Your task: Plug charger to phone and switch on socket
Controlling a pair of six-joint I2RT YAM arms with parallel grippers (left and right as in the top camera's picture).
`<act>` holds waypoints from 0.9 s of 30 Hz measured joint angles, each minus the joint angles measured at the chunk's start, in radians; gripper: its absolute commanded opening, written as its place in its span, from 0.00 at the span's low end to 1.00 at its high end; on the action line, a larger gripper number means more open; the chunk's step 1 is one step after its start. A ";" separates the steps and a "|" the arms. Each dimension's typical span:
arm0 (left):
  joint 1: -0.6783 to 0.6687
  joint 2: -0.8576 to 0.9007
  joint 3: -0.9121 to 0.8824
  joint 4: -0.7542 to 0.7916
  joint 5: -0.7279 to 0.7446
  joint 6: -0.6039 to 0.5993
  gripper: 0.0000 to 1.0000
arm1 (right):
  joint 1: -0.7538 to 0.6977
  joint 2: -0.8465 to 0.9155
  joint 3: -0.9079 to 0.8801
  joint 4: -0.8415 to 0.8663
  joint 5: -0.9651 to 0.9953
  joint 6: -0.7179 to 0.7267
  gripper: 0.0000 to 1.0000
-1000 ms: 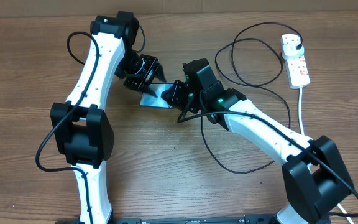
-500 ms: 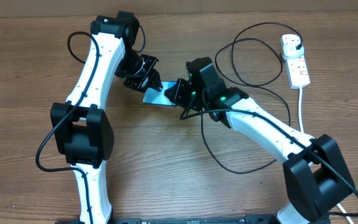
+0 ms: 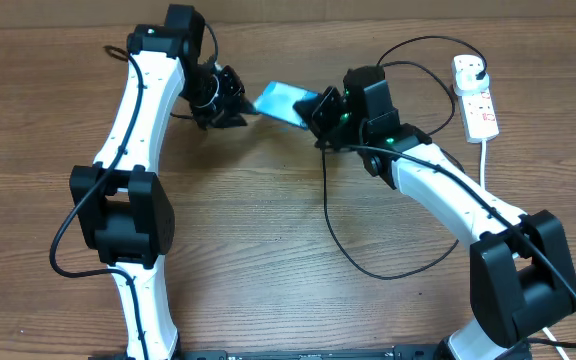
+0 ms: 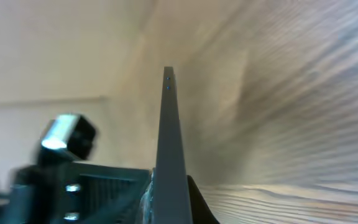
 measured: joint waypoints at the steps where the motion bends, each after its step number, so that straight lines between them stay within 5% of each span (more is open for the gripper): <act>1: -0.002 0.000 0.000 0.021 0.016 0.005 0.45 | 0.000 0.000 0.000 0.016 0.001 0.020 0.04; 10: 0.014 0.000 0.003 0.171 0.182 -0.055 0.51 | -0.023 0.008 0.000 0.149 0.031 0.245 0.04; 27: 0.006 0.000 0.003 0.586 0.373 -0.425 0.50 | -0.034 0.008 0.000 0.289 0.016 0.567 0.04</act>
